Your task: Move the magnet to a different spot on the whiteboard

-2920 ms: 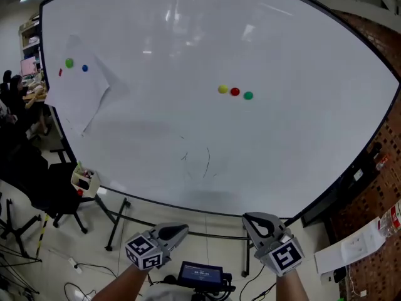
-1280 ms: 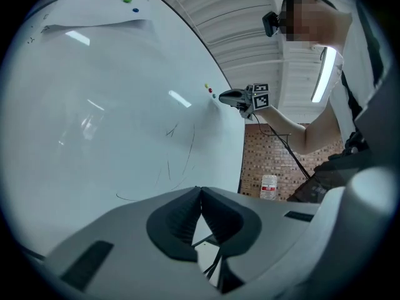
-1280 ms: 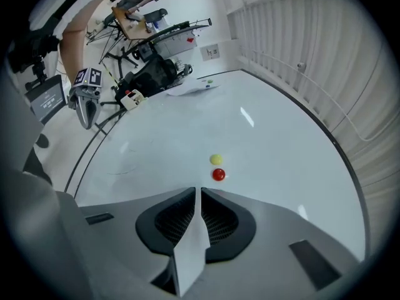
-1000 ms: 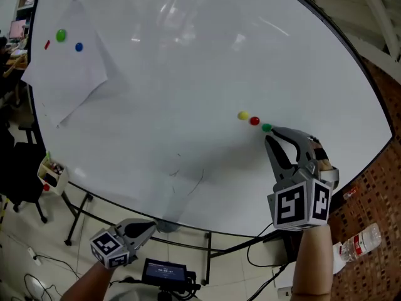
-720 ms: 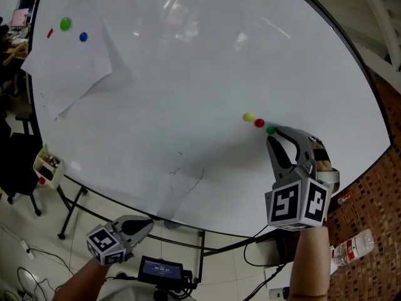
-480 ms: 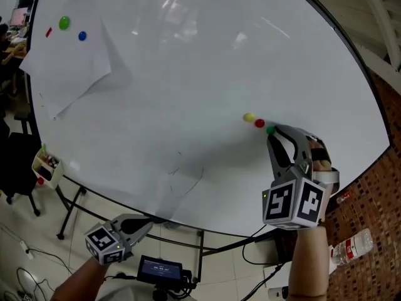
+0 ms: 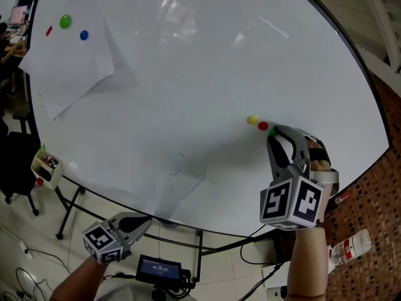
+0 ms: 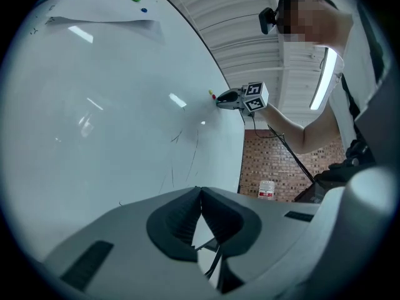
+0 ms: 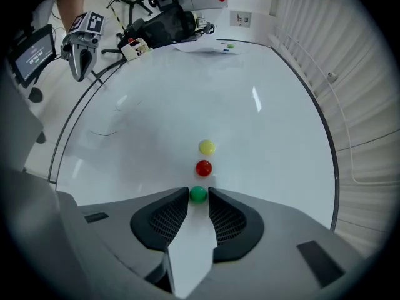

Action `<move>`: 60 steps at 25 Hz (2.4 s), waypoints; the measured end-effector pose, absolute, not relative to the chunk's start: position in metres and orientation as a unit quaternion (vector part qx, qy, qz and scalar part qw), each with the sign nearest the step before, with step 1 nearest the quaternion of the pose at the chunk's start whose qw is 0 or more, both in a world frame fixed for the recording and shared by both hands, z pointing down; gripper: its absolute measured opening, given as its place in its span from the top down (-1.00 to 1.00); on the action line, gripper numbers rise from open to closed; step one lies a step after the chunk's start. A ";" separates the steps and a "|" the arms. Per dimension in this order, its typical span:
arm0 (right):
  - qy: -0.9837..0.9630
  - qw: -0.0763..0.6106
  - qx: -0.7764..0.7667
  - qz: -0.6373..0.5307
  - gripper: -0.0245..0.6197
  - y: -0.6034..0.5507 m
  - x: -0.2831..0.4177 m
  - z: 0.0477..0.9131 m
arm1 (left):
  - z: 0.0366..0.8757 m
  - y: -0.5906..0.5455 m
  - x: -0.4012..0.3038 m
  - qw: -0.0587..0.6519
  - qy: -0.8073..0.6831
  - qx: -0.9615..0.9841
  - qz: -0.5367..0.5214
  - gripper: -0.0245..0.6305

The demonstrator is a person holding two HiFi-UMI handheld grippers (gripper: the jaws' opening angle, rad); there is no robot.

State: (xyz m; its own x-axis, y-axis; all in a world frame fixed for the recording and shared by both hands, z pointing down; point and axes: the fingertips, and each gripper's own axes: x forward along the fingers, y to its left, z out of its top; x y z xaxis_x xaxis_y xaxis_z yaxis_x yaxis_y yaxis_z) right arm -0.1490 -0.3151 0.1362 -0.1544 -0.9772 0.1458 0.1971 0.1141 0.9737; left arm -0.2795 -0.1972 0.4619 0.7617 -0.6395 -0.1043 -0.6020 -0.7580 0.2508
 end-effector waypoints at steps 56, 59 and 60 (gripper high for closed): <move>-0.784 0.105 0.455 -0.410 0.63 -0.231 -0.093 0.110 | 0.414 -0.173 -0.262 0.074 -0.325 0.940 -0.070 0.81; -0.805 0.026 0.439 -0.399 0.63 -0.208 -0.085 0.096 | 0.408 -0.166 -0.255 0.074 -0.314 0.944 -0.069 0.81; -0.811 -0.001 0.436 -0.390 0.63 -0.201 -0.081 0.093 | 0.406 -0.164 -0.253 0.073 -0.307 0.946 -0.068 0.81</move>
